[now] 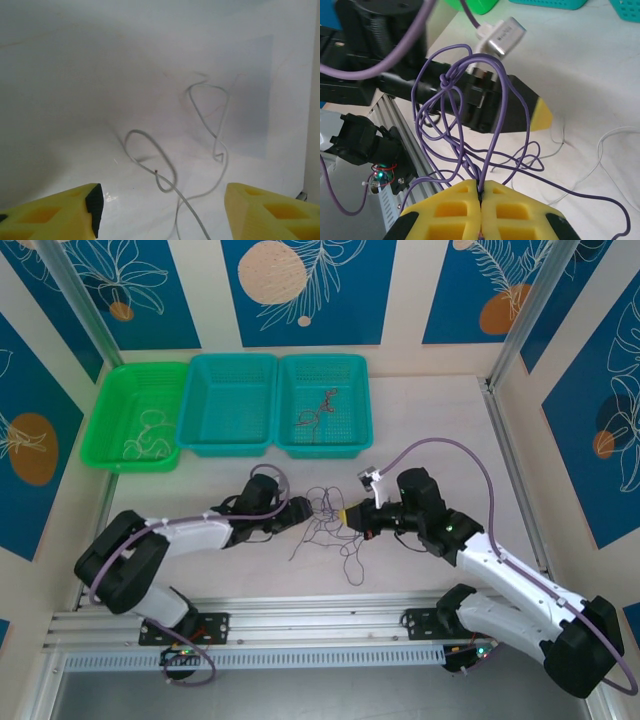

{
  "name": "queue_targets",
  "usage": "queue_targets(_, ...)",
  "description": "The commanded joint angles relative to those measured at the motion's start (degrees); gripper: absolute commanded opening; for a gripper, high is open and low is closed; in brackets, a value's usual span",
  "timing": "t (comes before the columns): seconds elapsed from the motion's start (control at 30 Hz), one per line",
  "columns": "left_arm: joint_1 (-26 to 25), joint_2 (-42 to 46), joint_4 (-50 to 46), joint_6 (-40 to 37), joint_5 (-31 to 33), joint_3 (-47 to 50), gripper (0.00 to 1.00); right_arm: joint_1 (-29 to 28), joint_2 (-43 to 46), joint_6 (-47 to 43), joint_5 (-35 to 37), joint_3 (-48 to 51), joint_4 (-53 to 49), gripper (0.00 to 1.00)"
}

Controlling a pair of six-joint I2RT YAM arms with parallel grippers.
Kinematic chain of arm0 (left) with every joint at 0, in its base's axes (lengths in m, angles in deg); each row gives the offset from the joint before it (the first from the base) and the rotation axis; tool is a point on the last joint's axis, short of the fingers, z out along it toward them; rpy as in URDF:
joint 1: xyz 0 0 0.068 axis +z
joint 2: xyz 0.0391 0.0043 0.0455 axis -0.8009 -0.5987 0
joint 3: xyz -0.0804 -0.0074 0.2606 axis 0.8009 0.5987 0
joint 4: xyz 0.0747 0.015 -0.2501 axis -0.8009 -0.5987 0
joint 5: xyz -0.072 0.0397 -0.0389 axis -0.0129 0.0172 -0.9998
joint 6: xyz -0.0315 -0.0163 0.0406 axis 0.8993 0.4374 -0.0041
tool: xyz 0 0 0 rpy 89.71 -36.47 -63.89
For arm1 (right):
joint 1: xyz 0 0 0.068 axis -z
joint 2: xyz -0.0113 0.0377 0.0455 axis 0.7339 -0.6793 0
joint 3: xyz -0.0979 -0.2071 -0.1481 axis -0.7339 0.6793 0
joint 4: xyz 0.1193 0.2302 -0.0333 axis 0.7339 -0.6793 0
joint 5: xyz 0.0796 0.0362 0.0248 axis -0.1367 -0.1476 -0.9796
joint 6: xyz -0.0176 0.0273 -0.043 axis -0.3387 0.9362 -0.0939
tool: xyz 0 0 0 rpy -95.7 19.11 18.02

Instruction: Untangle the cables

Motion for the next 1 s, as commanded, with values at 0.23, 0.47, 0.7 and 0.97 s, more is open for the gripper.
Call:
queue_targets(0.23, 0.3, -4.8, 4.3, 3.2, 1.1, -1.2, 0.01, -0.2, 2.4, 0.7, 1.6, 2.1, -1.2, 0.00)
queue_targets(0.47, 3.1, 3.5, -6.1, -0.5, 8.4, 1.5, 0.00, 1.9, 6.7, 5.3, 19.1, 3.3, -5.9, 0.00)
queue_targets(0.7, 15.8, 27.6, -28.2, -9.8, 16.8, 4.9, 0.00, 23.8, 15.3, 20.4, 31.6, 7.2, -19.6, 0.00)
queue_targets(0.97, 30.6, 44.2, -45.5, -19.9, 20.6, 1.9, 0.00, 53.3, 19.8, 26.7, 21.8, 9.9, -25.7, 0.00)
